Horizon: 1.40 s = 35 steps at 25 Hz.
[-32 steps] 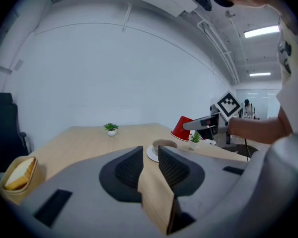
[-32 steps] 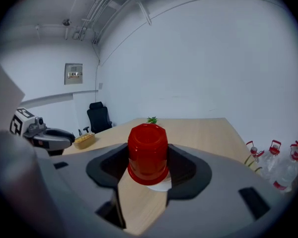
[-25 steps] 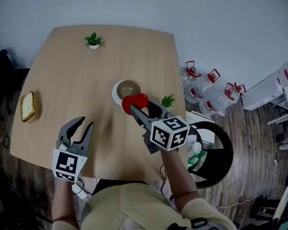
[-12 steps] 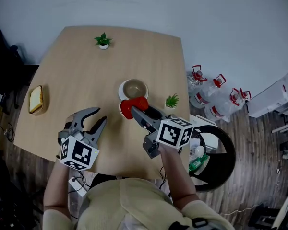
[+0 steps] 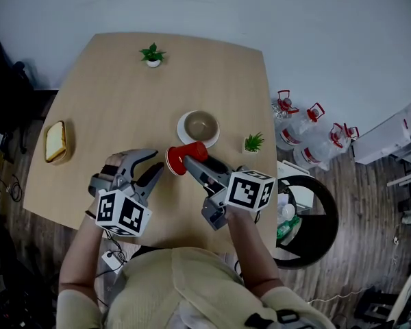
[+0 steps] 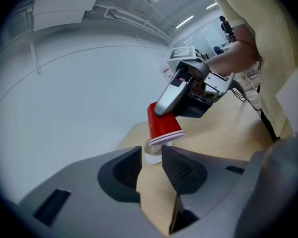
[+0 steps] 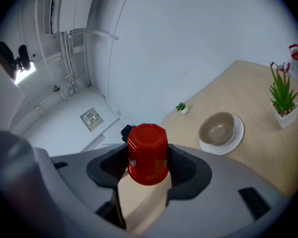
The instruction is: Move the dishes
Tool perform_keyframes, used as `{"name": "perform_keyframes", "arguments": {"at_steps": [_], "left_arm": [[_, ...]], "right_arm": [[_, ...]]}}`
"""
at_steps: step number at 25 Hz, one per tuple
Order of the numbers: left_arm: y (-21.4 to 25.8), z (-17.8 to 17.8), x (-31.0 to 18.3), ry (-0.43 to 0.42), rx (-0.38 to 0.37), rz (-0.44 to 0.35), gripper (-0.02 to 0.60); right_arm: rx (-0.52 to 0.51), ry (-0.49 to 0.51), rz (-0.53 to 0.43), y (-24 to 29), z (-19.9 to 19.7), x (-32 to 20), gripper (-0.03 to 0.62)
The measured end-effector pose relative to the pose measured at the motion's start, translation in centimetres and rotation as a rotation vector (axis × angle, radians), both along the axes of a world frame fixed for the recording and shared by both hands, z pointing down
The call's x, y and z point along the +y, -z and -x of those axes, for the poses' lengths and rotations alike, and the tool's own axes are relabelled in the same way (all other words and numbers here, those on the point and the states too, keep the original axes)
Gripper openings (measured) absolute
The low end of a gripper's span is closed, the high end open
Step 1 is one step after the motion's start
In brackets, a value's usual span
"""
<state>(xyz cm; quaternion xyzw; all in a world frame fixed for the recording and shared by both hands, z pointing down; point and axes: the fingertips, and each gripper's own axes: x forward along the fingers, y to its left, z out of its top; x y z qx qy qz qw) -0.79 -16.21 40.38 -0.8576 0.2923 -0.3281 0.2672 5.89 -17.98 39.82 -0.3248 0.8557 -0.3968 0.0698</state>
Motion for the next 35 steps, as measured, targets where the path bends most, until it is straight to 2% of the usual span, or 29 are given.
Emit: {"name": "perform_keyframes", "arguments": {"at_steps": [5, 9, 14, 18, 26, 30, 35], "left_arm": [[-0.5, 0.3, -0.1, -0.035, -0.007, -0.006, 0.127], [-0.8, 1.0, 0.0, -0.067, -0.018, -0.018, 0.127], [-1.4, 1.8, 0.0, -0.072, -0.008, -0.01, 0.126], [-1.2, 2.3, 0.1, -0.083, 0.026, -0.012, 0.118], [0.5, 4.1, 0.1, -0.056, 0.119, -0.004, 0.047], [0.6, 4.7, 0.2, -0.055, 0.121, 0.002, 0.043], [0.4, 5.5, 0.4, -0.053, 0.091, 0.028, 0.041]], "right_arm": [[-0.035, 0.023, 0.046, -0.5, 1.7, 0.6, 0.247], [-0.106, 0.045, 0.101, -1.0, 2.9, 0.9, 0.247], [-0.146, 0.096, 0.124, -0.9, 4.7, 1.2, 0.247], [-0.192, 0.122, 0.159, -1.0, 5.5, 1.3, 0.247], [-0.365, 0.168, 0.238, -0.9, 7.5, 1.4, 0.247], [-0.384, 0.177, 0.233, -0.9, 8.1, 1.5, 0.247], [-0.356, 0.177, 0.18, -0.4, 8.5, 1.6, 0.245]]}}
